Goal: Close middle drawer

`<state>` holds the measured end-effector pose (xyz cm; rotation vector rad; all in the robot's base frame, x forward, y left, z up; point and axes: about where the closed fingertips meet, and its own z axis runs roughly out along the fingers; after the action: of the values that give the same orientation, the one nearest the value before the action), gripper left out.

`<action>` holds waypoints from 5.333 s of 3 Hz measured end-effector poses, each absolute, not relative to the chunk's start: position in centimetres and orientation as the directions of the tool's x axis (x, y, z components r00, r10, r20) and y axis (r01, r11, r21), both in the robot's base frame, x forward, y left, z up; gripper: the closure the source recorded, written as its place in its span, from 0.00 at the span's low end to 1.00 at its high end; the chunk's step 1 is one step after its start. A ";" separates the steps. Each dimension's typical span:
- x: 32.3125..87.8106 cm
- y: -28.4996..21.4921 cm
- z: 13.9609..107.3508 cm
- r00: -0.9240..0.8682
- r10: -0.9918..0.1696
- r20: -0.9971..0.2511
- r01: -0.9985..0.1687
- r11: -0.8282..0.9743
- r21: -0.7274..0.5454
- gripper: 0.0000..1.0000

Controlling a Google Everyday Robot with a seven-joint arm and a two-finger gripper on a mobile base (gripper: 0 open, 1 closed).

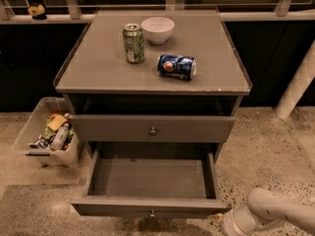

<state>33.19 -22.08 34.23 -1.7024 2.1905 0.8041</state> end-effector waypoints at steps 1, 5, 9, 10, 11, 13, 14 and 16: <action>35.6 -23.4 34.5 -0.425 -0.752 -0.504 -0.905 0.343 0.251 0.00; 33.0 -21.4 41.0 -0.285 -0.791 -0.542 -0.953 0.295 0.070 0.00; 31.2 -17.0 41.2 0.083 -0.855 -0.512 -0.994 -0.106 0.018 0.00; 33.3 -18.2 35.5 -0.034 -0.866 -0.500 -0.987 -0.051 0.155 0.00; 34.4 -18.8 32.4 -0.097 -0.868 -0.486 -0.973 -0.020 0.231 0.00; 35.5 -19.4 29.1 -0.165 -0.869 -0.467 -0.950 0.013 0.311 0.00; 36.6 -19.3 29.0 -0.161 -0.862 -0.480 -0.952 0.008 0.306 0.00; 38.5 -19.7 38.0 -0.223 -0.821 -0.525 -0.971 0.234 0.045 0.00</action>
Offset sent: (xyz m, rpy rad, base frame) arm 0.0899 -0.0691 0.0135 -0.0705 -0.0573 -0.7085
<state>38.47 -19.68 37.98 -1.6485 2.1215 0.5202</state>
